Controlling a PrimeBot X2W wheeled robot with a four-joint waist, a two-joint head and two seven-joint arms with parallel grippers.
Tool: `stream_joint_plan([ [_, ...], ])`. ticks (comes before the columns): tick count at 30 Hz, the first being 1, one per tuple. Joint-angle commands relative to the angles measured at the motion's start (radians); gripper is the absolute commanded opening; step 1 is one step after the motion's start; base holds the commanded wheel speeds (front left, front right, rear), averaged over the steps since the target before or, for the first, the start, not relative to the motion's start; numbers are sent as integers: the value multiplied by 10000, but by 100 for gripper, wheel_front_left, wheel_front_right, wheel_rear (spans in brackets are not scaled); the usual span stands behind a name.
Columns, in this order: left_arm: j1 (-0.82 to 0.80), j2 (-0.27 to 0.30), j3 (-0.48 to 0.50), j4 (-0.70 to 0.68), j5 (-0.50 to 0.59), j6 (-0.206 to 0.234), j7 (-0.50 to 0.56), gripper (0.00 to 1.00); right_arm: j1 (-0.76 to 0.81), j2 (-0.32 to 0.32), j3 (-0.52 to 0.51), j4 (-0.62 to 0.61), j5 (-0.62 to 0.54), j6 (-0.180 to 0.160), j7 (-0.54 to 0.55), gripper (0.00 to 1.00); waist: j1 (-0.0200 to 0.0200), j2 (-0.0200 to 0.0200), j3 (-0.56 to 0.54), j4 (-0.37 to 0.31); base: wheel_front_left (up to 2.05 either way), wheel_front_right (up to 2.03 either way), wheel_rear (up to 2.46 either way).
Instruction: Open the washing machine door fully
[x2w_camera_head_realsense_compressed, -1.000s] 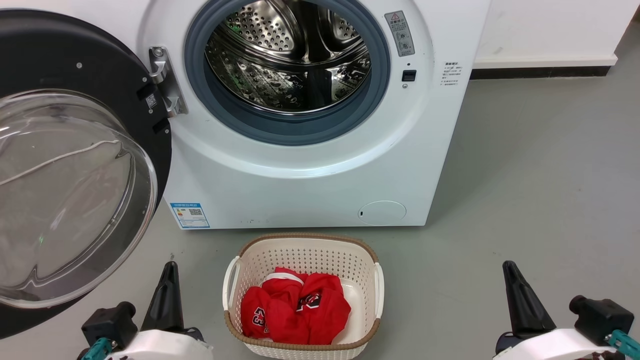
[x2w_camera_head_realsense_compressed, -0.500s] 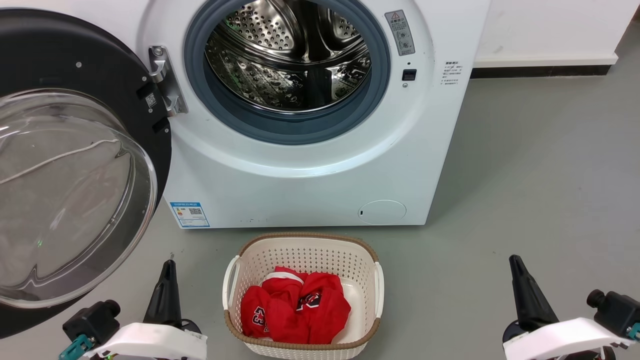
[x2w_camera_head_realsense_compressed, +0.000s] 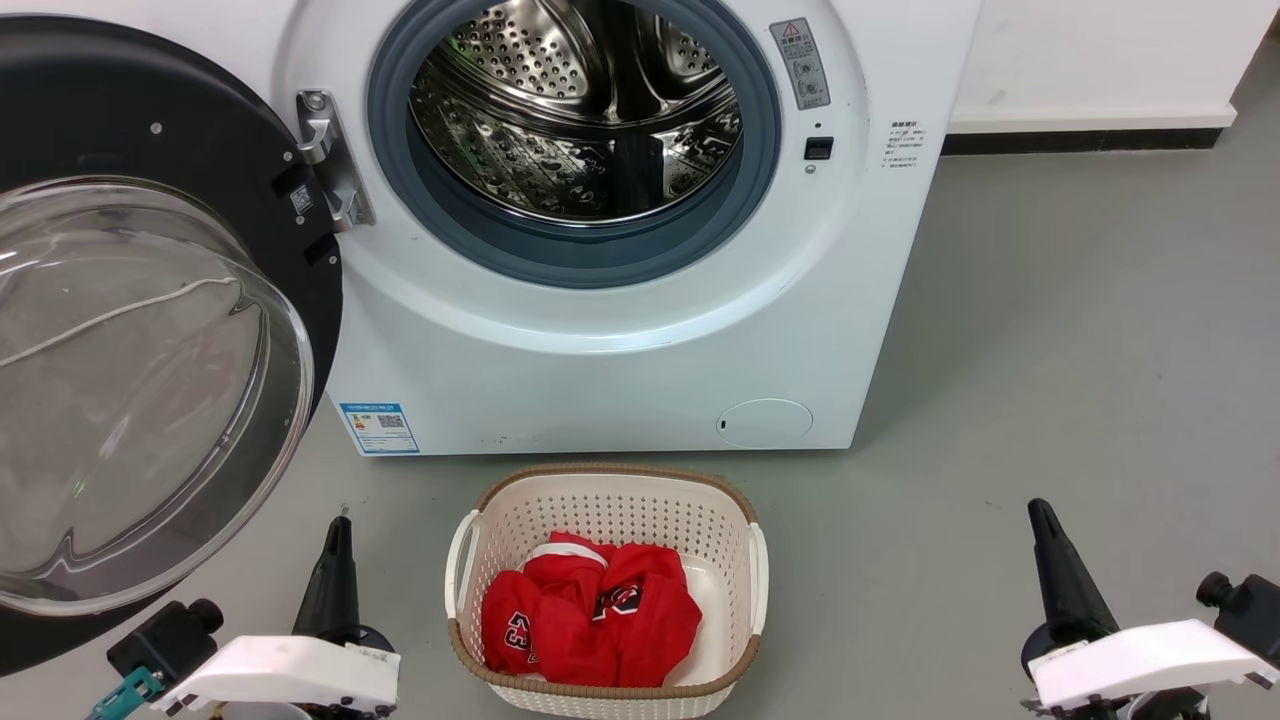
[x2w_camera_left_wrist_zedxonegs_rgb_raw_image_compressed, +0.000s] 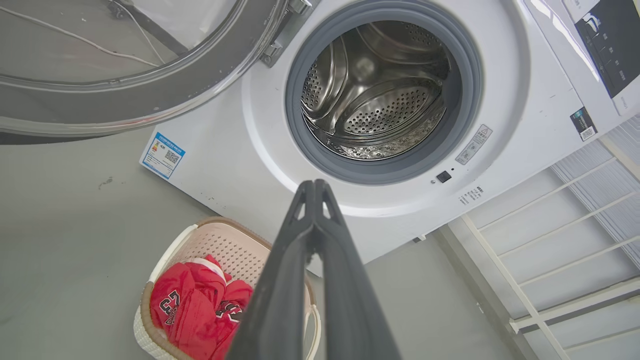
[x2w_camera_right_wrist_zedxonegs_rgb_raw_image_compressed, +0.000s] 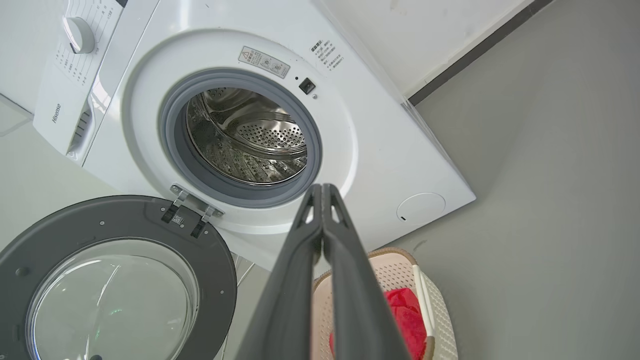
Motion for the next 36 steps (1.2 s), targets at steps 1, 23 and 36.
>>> stream_joint_plan([
  [1,-283,25,45,-78,-236,-62,62,0,-294,-75,-31,-60,252,1,20,0,-1,0,1,0,0,0,0],
  [23,-566,22,175,184,-2961,-163,739,0,-655,-108,-239,294,2937,1,510,0,-1,0,32,13,0,0,0],
  [36,-716,21,236,317,-4322,-202,1080,0,-821,-103,-371,475,4248,1,774,0,-1,0,51,21,0,0,0],
])
